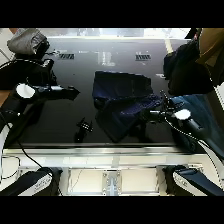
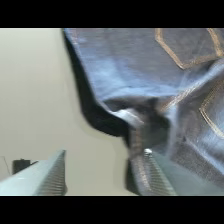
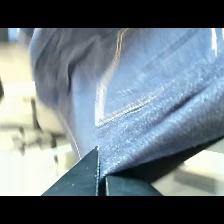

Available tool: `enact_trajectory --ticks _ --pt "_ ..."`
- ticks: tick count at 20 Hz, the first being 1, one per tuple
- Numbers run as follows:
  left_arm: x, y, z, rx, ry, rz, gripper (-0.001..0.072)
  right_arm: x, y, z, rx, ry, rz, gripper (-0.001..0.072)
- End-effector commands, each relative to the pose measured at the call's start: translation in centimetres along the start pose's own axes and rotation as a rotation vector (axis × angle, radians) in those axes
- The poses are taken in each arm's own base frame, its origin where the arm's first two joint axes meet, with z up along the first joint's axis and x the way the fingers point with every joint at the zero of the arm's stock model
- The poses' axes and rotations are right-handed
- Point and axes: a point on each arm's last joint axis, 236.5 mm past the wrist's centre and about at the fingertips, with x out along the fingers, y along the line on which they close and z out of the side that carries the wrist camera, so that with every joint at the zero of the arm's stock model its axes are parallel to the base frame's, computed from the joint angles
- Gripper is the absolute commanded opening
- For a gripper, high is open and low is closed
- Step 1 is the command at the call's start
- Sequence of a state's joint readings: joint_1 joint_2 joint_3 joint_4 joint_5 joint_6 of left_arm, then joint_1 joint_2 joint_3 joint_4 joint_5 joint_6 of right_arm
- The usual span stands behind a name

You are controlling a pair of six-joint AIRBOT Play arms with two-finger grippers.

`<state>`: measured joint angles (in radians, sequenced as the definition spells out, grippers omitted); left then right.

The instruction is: Fold the clothes and pants, and hang the long-sleeved shirts on hangers.

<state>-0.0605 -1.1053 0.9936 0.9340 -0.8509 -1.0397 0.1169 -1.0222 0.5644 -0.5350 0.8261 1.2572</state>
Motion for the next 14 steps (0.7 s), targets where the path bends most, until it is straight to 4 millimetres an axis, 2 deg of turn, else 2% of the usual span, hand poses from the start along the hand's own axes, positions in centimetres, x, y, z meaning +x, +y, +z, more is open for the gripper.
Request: enact_trajectory --ticks 1,2,4,6,8,12,14 --pt "-0.5 -3.5 0.7 0.104 0.023 -0.071 0.0393 -3.4 0.8 -5.1 -0.091 0.153 -0.098 0.0041" --pt "-0.6 -4.9 1.2 0.134 0.017 -0.093 0.0292 -4.3 1.5 -6.2 -0.109 0.161 -0.108 0.0041" --pt "-0.4 -8.2 1.6 0.232 0.009 -0.143 0.0001 -6.3 4.0 -7.8 -0.129 0.134 -0.08 0.0041" --pt "0.6 -11.2 1.6 0.292 -0.002 -0.184 0.0006 -8.2 6.7 -8.8 -0.126 0.085 -0.017 0.0041" --pt "2.8 -13.6 0.4 0.311 0.036 -0.226 0.0006 -9.1 7.5 -9.5 -0.138 0.066 0.0 0.0041" --pt "8.8 -18.8 -5.1 0.381 0.27 -0.362 0.0006 -8.1 6.5 -9.2 -0.14 0.082 -0.041 0.0041" --pt "11.7 -20.1 -7.5 0.432 0.356 -0.405 0.0006 -7.9 7.2 -7.2 -0.137 0.0 -0.019 0.0041"
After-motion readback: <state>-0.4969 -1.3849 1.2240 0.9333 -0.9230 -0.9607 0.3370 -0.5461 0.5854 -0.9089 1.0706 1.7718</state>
